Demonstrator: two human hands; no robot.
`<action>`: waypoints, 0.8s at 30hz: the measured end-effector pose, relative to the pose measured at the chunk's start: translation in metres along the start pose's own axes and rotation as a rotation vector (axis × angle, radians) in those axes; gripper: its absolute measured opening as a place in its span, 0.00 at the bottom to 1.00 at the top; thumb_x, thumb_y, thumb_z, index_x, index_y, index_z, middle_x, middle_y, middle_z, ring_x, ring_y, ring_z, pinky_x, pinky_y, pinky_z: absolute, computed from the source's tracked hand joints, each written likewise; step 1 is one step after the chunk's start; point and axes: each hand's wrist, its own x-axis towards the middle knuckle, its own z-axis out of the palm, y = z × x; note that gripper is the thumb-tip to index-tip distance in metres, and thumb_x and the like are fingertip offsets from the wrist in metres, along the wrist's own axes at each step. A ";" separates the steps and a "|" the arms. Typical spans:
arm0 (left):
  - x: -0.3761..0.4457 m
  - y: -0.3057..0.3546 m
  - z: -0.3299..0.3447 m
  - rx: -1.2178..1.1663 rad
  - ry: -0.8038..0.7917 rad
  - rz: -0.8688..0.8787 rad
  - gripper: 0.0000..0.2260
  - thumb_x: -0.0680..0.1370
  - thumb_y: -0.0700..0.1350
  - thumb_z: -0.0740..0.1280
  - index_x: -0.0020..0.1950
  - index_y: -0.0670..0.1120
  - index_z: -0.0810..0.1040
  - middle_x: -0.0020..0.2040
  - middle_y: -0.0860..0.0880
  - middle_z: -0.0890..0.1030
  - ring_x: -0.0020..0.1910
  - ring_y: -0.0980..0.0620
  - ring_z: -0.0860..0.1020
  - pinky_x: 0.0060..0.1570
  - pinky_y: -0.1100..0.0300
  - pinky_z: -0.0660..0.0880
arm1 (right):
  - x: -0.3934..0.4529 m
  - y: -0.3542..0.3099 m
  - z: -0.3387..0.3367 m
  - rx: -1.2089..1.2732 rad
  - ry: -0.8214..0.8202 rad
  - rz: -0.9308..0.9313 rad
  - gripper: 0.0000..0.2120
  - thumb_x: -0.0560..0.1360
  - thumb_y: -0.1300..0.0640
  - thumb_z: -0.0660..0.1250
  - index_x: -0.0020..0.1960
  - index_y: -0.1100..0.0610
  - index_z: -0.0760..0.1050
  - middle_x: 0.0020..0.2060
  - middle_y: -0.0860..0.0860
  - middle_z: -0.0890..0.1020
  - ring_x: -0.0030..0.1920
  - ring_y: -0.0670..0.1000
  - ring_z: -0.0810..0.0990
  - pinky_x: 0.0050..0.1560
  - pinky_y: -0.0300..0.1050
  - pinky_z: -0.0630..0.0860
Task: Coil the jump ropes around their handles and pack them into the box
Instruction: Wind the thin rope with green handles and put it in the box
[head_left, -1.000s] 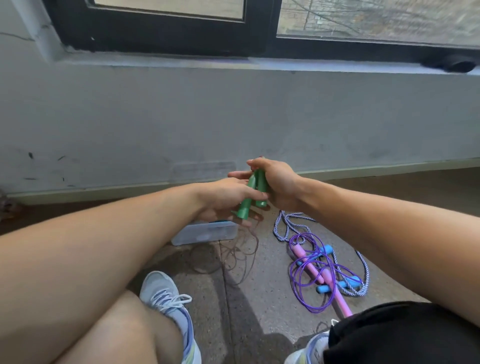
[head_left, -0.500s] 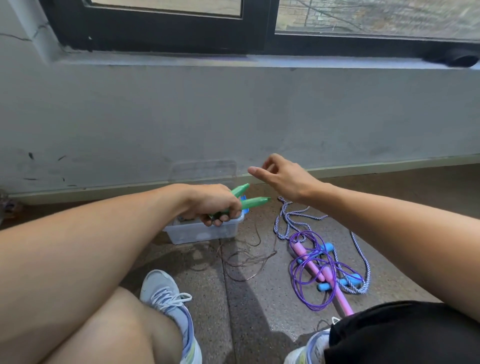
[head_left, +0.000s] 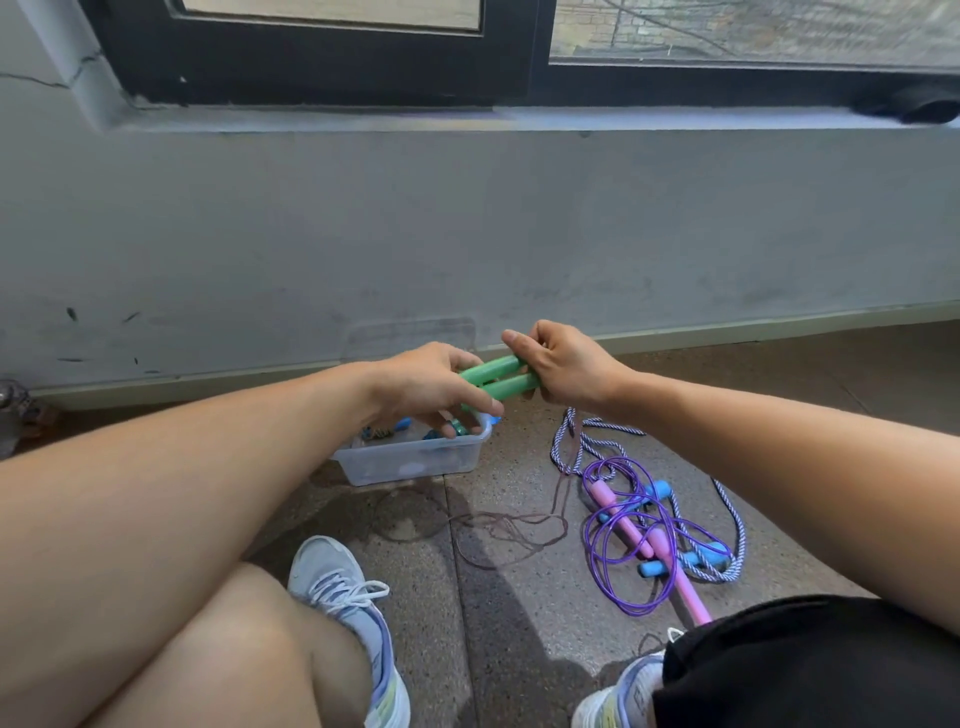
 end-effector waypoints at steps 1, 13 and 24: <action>0.000 0.000 0.001 0.027 0.066 0.039 0.14 0.71 0.45 0.78 0.54 0.46 0.81 0.43 0.47 0.84 0.39 0.52 0.82 0.30 0.61 0.74 | 0.000 -0.002 0.001 -0.011 0.013 0.003 0.18 0.81 0.41 0.61 0.40 0.54 0.68 0.28 0.50 0.78 0.24 0.48 0.70 0.29 0.43 0.67; 0.001 -0.001 -0.004 0.233 0.109 -0.007 0.08 0.67 0.46 0.77 0.36 0.47 0.78 0.31 0.48 0.74 0.30 0.50 0.70 0.31 0.58 0.64 | -0.009 -0.018 0.003 0.225 -0.221 0.117 0.22 0.79 0.34 0.58 0.47 0.53 0.75 0.27 0.46 0.72 0.25 0.46 0.64 0.26 0.39 0.58; 0.001 -0.007 -0.007 0.133 -0.038 -0.029 0.19 0.66 0.51 0.82 0.49 0.44 0.81 0.31 0.51 0.79 0.29 0.54 0.75 0.33 0.59 0.68 | -0.014 -0.012 -0.001 0.209 -0.300 -0.014 0.09 0.79 0.51 0.68 0.50 0.57 0.79 0.28 0.46 0.76 0.24 0.42 0.66 0.24 0.34 0.61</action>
